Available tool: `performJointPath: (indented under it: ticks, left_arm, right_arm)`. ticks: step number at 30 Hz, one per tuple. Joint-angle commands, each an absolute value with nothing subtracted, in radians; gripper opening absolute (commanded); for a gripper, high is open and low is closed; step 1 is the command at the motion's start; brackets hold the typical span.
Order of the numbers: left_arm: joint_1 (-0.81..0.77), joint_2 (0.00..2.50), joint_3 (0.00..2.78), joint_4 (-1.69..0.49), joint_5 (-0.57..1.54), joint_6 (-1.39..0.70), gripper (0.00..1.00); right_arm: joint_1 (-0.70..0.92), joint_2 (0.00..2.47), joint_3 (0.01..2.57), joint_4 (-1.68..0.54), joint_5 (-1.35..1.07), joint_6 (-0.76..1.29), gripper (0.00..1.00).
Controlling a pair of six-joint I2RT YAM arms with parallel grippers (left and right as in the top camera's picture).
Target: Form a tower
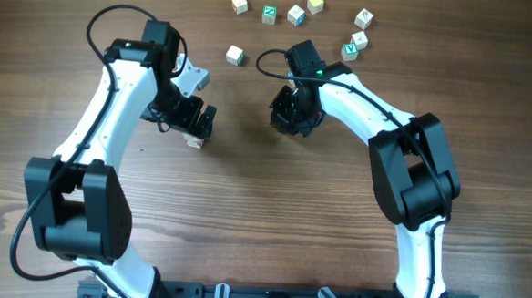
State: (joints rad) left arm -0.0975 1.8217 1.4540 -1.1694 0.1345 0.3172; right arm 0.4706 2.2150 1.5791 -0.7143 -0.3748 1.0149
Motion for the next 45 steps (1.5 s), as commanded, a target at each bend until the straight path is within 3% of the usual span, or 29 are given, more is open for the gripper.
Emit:
performJointPath:
  ticks: [1,3,5,21,35,38,42,45]
  left_arm:
    - [-0.1,1.835,1.438,-1.164,0.128,0.337,0.92]
    - [-0.1,1.835,1.438,-1.167,0.128,0.336,0.83]
    - [-0.1,1.835,1.438,-1.168,0.12,0.332,0.8]
    - [-0.101,1.835,1.404,-1.162,0.114,0.329,0.91]
    - [-0.101,1.835,1.404,-1.159,0.091,0.33,0.59]
    - [-0.101,1.835,1.404,-1.16,0.091,0.33,0.57]
    - [-0.101,1.835,1.404,-1.16,0.092,0.329,0.57]
    - [-0.101,1.835,1.404,-1.16,0.092,0.329,0.65]
  right_arm:
    - [0.471,2.257,1.549,-0.734,-0.277,0.995,0.22]
    - [0.471,2.257,1.549,-0.734,-0.277,0.995,0.22]
    - [0.471,2.257,1.549,-0.734,-0.277,0.995,0.22]
    - [0.471,2.257,1.549,-0.735,-0.277,0.994,0.22]
    - [0.471,2.257,1.549,-0.734,-0.276,0.995,0.22]
    - [0.471,2.257,1.549,-0.734,-0.276,0.994,0.22]
    - [0.471,2.257,1.549,-0.735,-0.276,0.994,0.22]
    - [0.471,2.257,1.549,-0.735,-0.276,0.994,0.23]
